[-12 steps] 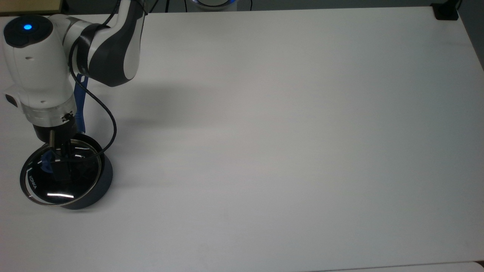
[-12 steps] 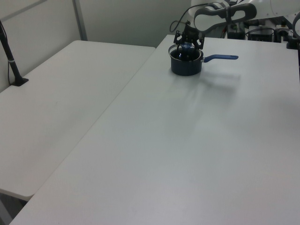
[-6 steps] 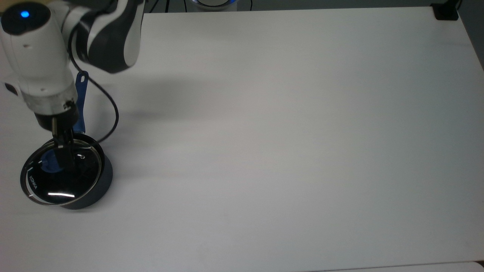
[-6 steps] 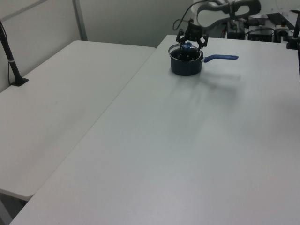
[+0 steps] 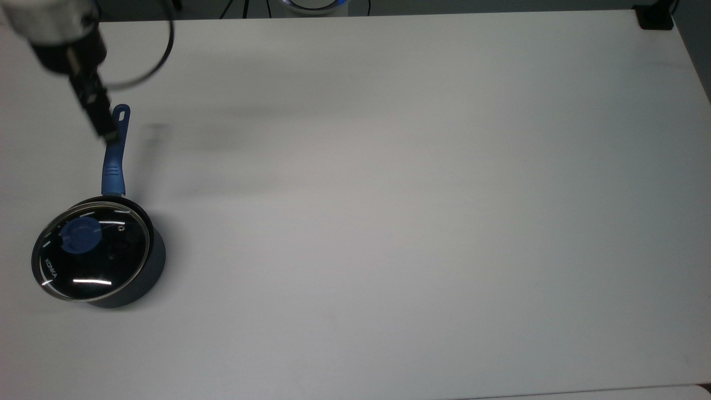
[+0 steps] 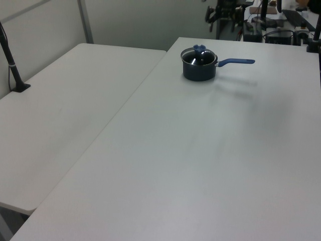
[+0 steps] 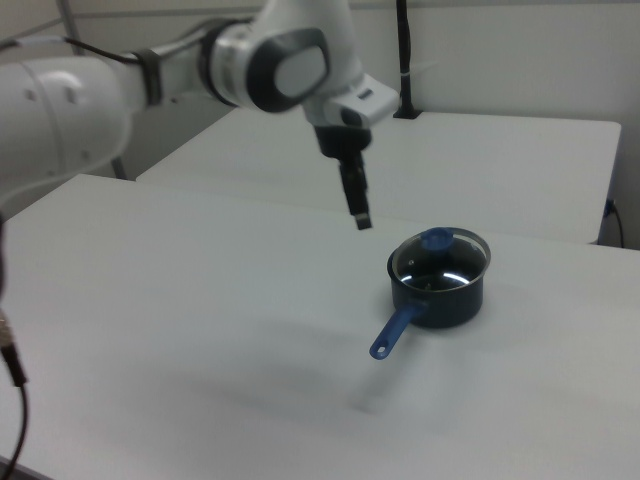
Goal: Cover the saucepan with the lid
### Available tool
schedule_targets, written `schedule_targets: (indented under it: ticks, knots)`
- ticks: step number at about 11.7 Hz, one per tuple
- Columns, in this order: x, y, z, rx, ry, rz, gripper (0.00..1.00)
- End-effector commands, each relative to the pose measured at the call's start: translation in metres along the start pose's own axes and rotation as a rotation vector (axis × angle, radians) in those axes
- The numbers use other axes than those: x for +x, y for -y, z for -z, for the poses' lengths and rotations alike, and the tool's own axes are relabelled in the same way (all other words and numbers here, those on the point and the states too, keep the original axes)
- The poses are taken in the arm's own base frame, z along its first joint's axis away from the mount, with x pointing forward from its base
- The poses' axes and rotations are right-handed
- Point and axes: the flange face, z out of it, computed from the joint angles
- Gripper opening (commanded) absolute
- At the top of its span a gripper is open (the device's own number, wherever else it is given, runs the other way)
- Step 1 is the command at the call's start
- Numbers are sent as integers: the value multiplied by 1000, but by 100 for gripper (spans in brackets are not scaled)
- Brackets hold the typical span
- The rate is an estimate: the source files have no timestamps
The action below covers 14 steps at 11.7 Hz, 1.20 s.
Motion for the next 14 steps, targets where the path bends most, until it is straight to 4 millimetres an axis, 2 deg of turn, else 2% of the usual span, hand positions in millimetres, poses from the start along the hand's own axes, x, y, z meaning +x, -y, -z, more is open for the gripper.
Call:
schedule_targets:
  ticks: [1,2,3,5,7,9,14]
  knots:
    - [-59,-42,59,-22,74,217,100]
    - [-72,-44,72,-25,84,272,100]
    - [-95,-39,80,-30,101,356,100]
    - [-135,-39,86,-26,124,595,100]
    - [-158,-26,86,-30,164,780,100]
    - [-164,-19,89,-8,159,955,100]
    - [-162,-13,97,15,142,959,100]
